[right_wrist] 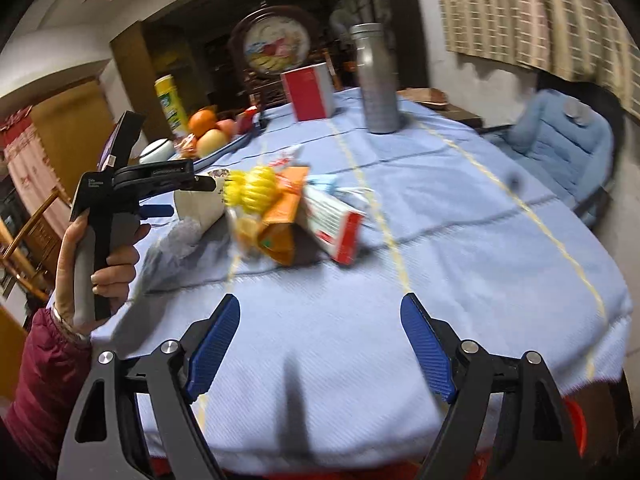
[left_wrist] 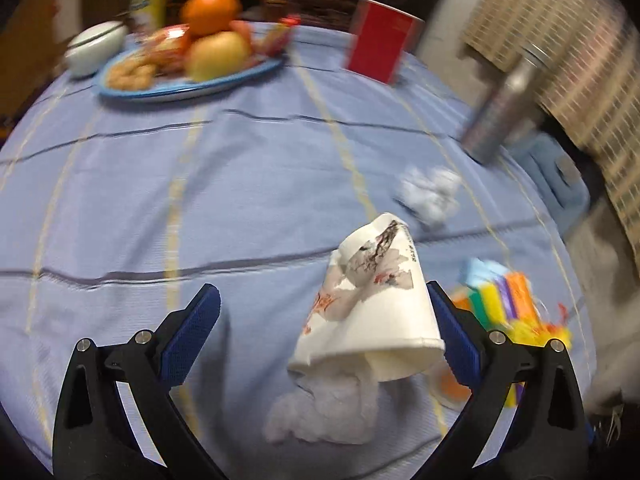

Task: Collect trash
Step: 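Grasp the white paper cup with the left tool while the right tool grasps the yellow mesh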

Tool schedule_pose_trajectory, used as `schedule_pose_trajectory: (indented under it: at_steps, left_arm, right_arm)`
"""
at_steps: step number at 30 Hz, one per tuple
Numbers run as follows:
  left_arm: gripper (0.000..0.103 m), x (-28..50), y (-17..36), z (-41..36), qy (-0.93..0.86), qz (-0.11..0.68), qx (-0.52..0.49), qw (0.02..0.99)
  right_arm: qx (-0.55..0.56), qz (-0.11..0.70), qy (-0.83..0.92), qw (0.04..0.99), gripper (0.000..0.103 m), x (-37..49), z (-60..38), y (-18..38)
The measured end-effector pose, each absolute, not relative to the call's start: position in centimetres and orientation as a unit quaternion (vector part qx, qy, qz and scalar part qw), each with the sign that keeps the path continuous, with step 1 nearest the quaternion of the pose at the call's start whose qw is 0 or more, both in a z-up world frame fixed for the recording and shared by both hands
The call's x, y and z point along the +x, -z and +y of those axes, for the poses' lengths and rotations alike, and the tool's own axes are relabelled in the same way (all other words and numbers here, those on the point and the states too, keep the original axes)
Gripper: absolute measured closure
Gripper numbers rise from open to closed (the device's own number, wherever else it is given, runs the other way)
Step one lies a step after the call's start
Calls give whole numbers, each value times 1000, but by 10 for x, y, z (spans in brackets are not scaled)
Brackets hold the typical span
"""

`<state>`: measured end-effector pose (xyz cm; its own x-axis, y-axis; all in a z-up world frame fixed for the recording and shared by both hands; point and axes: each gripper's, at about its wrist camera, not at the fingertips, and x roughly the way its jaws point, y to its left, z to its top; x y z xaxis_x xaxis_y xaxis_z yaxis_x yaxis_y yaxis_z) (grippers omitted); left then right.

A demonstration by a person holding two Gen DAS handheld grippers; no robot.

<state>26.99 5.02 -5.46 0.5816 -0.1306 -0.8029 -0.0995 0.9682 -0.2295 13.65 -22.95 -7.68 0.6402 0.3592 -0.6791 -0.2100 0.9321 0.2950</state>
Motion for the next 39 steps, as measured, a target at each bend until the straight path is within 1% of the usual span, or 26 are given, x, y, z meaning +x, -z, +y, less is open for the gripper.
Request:
schedule_pose_trajectory:
  at_steps: [1, 6, 10, 13, 15, 16, 17, 18, 21, 24, 29, 33, 39]
  left_arm:
    - [6, 271, 53, 54, 4, 457, -131, 880]
    - [6, 271, 54, 72, 9, 463, -175, 869]
    - [6, 269, 48, 83, 26, 453, -205, 867]
    - [6, 269, 47, 88, 36, 448, -221, 865]
    - [6, 271, 47, 88, 48, 450, -228, 862]
    - [7, 272, 48, 87, 53, 451, -229, 861]
    - [6, 272, 48, 86, 59, 452, -229, 860]
    - [6, 273, 48, 83, 67, 454, -228, 859]
    - [6, 274, 48, 74, 85, 457, -214, 859]
    - [6, 275, 50, 58, 117, 466, -197, 855]
    - [6, 279, 60, 27, 148, 479, -158, 850]
    - [6, 283, 71, 15, 123, 488, -116, 856]
    - [6, 289, 79, 13, 110, 497, -111, 854]
  right_arm:
    - [91, 394, -163, 900, 22, 144, -222, 76]
    - [70, 388, -173, 903, 36, 169, -193, 69]
    - [46, 366, -165, 915, 39, 188, -170, 59]
    - [21, 356, -151, 922, 40, 202, -156, 58]
    - [12, 363, -137, 921, 48, 213, -150, 63]
    - [16, 370, -134, 919, 61, 216, -151, 66]
    - [24, 372, -134, 918, 66, 216, -153, 68]
    - [43, 363, -137, 921, 67, 210, -159, 67]
    - [58, 320, -135, 936, 68, 178, -173, 56]
    - [66, 301, -142, 941, 67, 150, -185, 54]
    - [84, 318, -125, 936, 67, 137, -208, 70]
    - [114, 335, -123, 927, 67, 139, -226, 82]
    - [110, 349, -106, 924, 67, 148, -228, 95]
